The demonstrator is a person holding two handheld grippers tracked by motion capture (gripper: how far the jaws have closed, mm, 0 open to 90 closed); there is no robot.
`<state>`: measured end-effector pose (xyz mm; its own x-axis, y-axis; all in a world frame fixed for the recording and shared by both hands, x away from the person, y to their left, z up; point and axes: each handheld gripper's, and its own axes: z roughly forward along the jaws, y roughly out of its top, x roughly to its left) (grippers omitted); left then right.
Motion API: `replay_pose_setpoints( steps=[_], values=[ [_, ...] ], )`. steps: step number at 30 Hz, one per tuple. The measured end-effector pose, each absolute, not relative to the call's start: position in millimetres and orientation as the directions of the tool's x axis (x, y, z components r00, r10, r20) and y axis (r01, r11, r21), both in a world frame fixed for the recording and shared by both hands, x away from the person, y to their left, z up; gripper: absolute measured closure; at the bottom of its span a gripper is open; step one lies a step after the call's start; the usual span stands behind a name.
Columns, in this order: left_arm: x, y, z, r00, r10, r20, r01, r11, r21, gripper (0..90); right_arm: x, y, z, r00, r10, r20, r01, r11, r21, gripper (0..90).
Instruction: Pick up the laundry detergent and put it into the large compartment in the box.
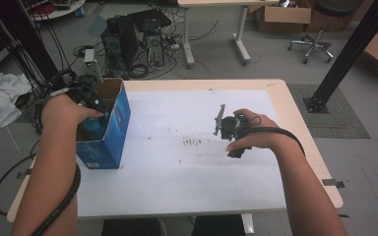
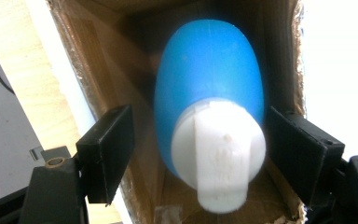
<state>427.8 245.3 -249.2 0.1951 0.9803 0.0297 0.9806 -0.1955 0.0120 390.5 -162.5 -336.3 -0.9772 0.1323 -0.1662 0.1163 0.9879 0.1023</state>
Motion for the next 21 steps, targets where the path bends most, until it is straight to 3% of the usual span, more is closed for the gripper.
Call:
replay_pose_setpoints(
  steps=[21],
  values=[
    [420, 243, -222, 0.225, 0.973, 0.055, 0.972, -0.228, 0.054, 16.3, 387, -162, -329, -0.976, 0.128, -0.174, 0.112, 0.989, 0.099, 16.9]
  ],
)
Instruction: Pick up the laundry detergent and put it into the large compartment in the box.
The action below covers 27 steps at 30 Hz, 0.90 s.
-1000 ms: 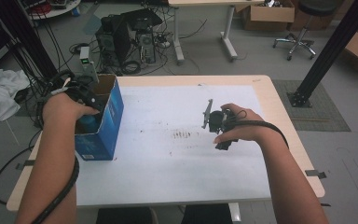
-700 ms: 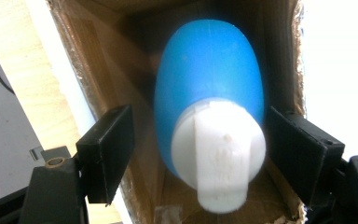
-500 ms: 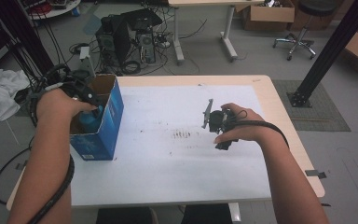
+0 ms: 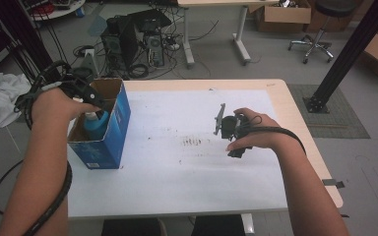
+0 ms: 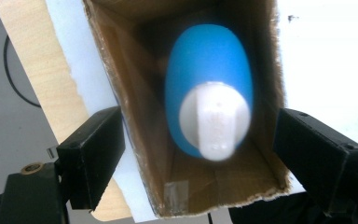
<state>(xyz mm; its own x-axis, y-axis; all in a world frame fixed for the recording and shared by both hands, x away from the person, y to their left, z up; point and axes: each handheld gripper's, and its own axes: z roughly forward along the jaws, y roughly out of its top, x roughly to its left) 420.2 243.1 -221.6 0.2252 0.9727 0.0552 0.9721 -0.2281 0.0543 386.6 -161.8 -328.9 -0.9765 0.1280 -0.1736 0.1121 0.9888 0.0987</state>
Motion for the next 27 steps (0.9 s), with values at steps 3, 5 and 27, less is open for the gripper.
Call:
replay_pose_setpoints(
  steps=[3, 5, 27],
  values=[
    [420, 240, -217, 0.241, 0.969, 0.053, 0.968, -0.244, 0.063, 15.5, 386, -162, -329, -0.976, 0.129, -0.174, 0.113, 0.989, 0.099, 16.9],
    [419, 238, -215, 0.245, 0.968, 0.05, 0.966, -0.248, 0.068, 15.3, 386, -162, -328, -0.976, 0.125, -0.176, 0.11, 0.989, 0.097, 16.9],
    [413, 236, -202, 0.286, 0.956, 0.067, 0.954, -0.291, 0.076, 0.6, 384, -160, -326, -0.977, 0.121, -0.175, 0.106, 0.99, 0.089, 16.9]
  ],
)
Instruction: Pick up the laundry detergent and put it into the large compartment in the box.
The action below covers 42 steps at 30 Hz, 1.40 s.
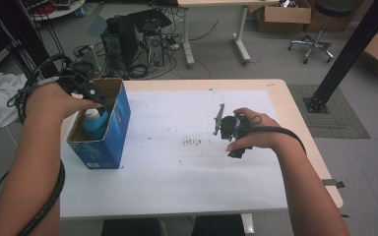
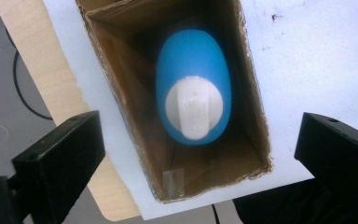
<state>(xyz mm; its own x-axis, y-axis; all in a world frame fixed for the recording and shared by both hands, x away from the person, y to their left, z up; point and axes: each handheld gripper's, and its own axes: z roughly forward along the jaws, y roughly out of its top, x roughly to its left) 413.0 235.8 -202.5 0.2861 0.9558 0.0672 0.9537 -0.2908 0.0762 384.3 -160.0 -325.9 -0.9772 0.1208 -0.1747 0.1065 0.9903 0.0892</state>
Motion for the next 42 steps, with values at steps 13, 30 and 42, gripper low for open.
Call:
replay_pose_setpoints(
  steps=[13, 30, 42],
  values=[
    [405, 209, -175, 0.428, 0.9, 0.078, 0.89, -0.435, 0.136, 0.1, 383, -161, -319, -0.977, 0.121, -0.178, 0.106, 0.99, 0.089, 16.9],
    [380, 124, -183, 0.817, 0.576, 0.038, 0.569, -0.815, 0.111, 0.1, 385, -161, -314, -0.978, 0.114, -0.175, 0.103, 0.992, 0.072, 16.9],
    [345, 70, -194, 0.969, 0.247, 0.031, 0.245, -0.967, 0.064, 0.1, 384, -161, -304, -0.981, 0.095, -0.171, 0.084, 0.994, 0.072, 16.9]
  ],
)
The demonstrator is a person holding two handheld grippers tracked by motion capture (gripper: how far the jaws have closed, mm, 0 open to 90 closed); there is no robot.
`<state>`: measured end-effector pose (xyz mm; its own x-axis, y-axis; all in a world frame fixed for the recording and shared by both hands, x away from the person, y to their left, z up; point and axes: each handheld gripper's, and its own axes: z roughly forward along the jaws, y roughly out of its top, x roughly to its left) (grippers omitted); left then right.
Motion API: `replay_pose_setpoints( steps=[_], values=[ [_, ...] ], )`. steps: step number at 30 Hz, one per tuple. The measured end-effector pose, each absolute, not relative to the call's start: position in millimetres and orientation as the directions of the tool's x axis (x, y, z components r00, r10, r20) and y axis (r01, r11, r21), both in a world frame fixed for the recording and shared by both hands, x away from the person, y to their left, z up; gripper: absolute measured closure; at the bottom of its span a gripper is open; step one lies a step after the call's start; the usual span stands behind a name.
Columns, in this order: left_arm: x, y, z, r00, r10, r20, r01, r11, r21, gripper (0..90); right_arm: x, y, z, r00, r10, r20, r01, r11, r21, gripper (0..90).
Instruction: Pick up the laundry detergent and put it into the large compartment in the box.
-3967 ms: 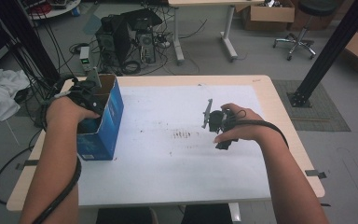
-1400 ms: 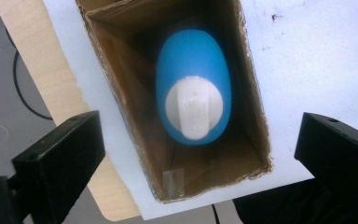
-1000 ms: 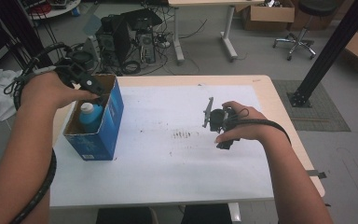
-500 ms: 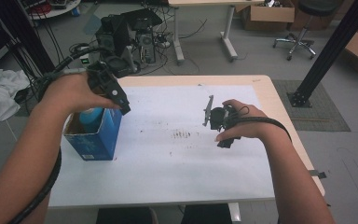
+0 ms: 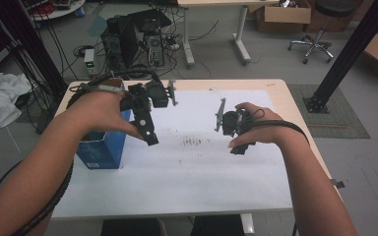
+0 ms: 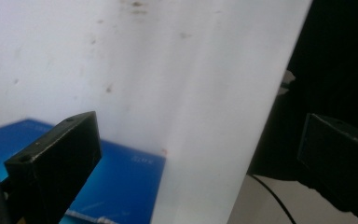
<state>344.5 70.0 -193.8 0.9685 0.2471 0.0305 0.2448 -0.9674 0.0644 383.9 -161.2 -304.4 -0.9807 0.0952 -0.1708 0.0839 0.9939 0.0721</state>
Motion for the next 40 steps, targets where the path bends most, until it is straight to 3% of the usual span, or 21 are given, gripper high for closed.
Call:
replay_pose_setpoints(
  steps=[11, 40],
  values=[
    [327, 51, -215, 0.997, 0.071, 0.022, 0.07, -0.997, 0.026, 0.1, 383, -165, -302, -0.983, 0.084, -0.164, 0.073, 0.995, 0.073, 16.8],
    [342, 75, -219, 0.994, 0.11, -0.005, 0.11, -0.992, 0.067, 0.1, 387, -159, -307, -0.985, 0.08, -0.152, 0.07, 0.995, 0.066, 16.8]
  ],
)
